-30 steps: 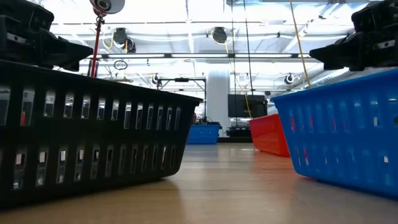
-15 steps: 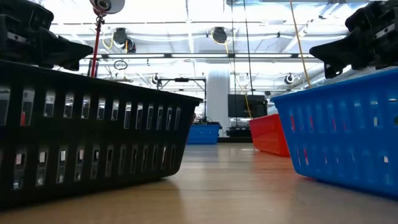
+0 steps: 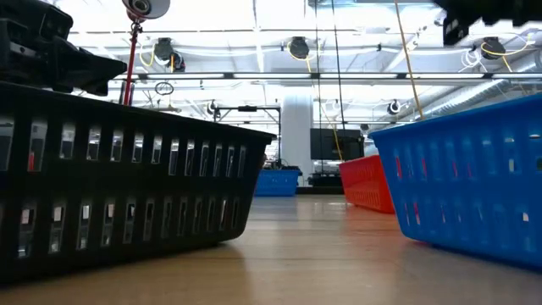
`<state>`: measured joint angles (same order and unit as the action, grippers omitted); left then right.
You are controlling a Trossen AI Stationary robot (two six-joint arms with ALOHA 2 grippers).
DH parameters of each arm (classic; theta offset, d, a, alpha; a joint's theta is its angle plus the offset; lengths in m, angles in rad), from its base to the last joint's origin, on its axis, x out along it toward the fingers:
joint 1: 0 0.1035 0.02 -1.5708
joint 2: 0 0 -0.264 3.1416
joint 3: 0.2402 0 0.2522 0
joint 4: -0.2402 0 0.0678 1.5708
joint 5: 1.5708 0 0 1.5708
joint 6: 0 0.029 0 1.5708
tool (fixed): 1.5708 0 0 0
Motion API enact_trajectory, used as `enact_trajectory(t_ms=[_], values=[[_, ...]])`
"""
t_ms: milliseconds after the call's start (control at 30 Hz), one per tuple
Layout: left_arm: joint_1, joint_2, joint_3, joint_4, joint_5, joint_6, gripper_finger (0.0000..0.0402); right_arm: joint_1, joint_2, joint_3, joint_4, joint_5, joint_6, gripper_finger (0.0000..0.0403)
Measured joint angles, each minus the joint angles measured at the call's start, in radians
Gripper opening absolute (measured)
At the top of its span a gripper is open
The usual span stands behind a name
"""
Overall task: Stack baskets by color
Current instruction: Stack the middle blue bin on top of the top blue bin
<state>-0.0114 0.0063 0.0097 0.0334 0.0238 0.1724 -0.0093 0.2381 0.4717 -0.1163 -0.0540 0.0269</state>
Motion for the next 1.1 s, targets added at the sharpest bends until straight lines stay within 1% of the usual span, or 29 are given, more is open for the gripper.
enact_trajectory(t_ms=[233,333,567,733,867,1000,1100], values=[[0.0,0.0,0.0,0.001,0.001,-0.001,0.0031,0.0,0.21,0.294,-0.174,0.0,0.012,0.0],[0.0,0.0,0.0,0.0,0.001,-0.006,0.0031,0.0,0.29,0.419,-0.279,0.0,0.013,0.0],[0.0,0.0,0.0,-0.002,0.001,-0.095,0.0031,0.0,0.433,0.683,-0.439,0.004,0.039,0.0],[0.0,0.0,0.0,-0.003,0.002,-0.102,0.0031,0.0,0.516,0.839,-0.54,0.004,0.04,0.0],[0.0,0.0,0.0,-0.003,0.001,-0.103,0.0031,0.0,0.558,0.901,-0.581,0.005,0.04,0.0],[0.0,0.0,0.0,-0.002,0.001,-0.104,0.0031,0.0,0.571,0.9,-0.584,0.005,0.04,0.0],[0.0,0.0,0.0,0.018,0.001,-0.135,0.003,0.0,0.576,0.887,-0.588,0.005,0.04,0.0]])
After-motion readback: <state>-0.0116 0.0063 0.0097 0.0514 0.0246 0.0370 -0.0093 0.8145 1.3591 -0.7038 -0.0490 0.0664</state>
